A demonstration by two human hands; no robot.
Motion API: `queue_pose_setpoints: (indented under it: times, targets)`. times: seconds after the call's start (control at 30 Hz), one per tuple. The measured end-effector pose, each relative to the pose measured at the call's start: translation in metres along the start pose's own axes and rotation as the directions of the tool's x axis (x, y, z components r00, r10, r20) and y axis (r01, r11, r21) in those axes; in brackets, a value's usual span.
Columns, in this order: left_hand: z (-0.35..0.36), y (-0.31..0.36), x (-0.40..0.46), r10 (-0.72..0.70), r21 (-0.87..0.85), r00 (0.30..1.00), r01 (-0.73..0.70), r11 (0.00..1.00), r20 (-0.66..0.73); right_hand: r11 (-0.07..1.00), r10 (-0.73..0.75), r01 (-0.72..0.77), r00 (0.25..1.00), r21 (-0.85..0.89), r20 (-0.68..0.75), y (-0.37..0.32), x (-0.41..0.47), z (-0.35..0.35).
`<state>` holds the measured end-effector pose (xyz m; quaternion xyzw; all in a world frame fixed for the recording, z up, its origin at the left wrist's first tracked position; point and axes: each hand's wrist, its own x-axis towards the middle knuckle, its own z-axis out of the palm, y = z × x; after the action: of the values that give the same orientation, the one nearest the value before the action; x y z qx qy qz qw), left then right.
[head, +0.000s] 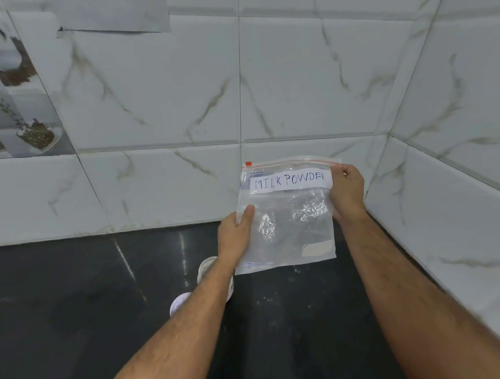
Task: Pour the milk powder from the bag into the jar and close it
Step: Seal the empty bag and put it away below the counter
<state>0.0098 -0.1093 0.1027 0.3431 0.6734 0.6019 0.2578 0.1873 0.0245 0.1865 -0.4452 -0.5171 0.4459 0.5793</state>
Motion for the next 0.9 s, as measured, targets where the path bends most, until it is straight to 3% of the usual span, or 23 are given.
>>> queue_pose_setpoints:
  times: [0.13,0.27,0.4,0.53,0.63,0.8,0.87,0.9]
  targets:
    - [0.000,0.006,-0.006,0.121,0.161,0.986,-0.102,0.982,-0.117,0.970,-0.185,0.187,0.982,-0.154,0.028,0.002,0.004,-0.008]
    - [0.005,0.005,-0.009,0.140,0.143,0.986,-0.126,0.982,-0.094,0.884,-0.392,0.384,0.920,-0.267,0.026,0.000,0.000,-0.017]
    - [0.008,0.004,-0.010,0.094,0.078,0.993,-0.089,0.993,-0.065,0.857,-0.443,0.432,0.896,-0.280,0.028,-0.001,0.000,-0.020]
    - [0.006,0.011,-0.014,0.001,-0.068,0.998,0.004,0.998,0.068,0.914,-0.378,0.380,0.925,-0.142,0.037,-0.001,0.004,-0.023]
    - [-0.002,0.023,-0.006,-0.134,-0.154,0.966,0.170,0.973,0.222,0.950,-0.303,0.309,0.947,-0.046,0.110,-0.003,0.006,-0.027]
    - [-0.007,0.022,0.002,-0.099,-0.262,0.945,0.186,0.947,0.313,0.969,-0.248,0.248,0.963,0.015,0.104,-0.006,0.003,-0.028]
    - [-0.003,0.022,-0.002,-0.090,-0.336,0.960,0.179,0.925,0.265,0.991,-0.108,0.093,0.980,0.096,0.167,-0.003,0.004,-0.029]
    - [-0.001,0.023,-0.002,-0.098,-0.373,0.965,0.186,0.909,0.244,0.983,-0.010,-0.041,0.962,0.179,0.273,0.000,0.005,-0.032]
